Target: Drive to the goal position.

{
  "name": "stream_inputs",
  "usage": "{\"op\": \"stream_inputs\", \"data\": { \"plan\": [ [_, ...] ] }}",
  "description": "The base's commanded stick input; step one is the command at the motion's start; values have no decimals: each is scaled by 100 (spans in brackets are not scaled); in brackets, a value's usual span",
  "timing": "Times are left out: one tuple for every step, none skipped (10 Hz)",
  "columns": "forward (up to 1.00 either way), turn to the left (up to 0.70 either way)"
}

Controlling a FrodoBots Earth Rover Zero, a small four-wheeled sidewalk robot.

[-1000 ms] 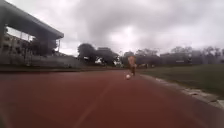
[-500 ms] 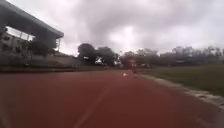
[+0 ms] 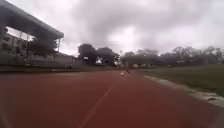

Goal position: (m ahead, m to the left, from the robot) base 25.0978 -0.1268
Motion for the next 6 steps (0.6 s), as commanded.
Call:
{"op": "stream_inputs", "data": {
  "plan": [
    [50, -42],
    [50, -43],
    [50, -45],
    [50, -47],
    [50, -48],
    [50, -48]
  ]
}}
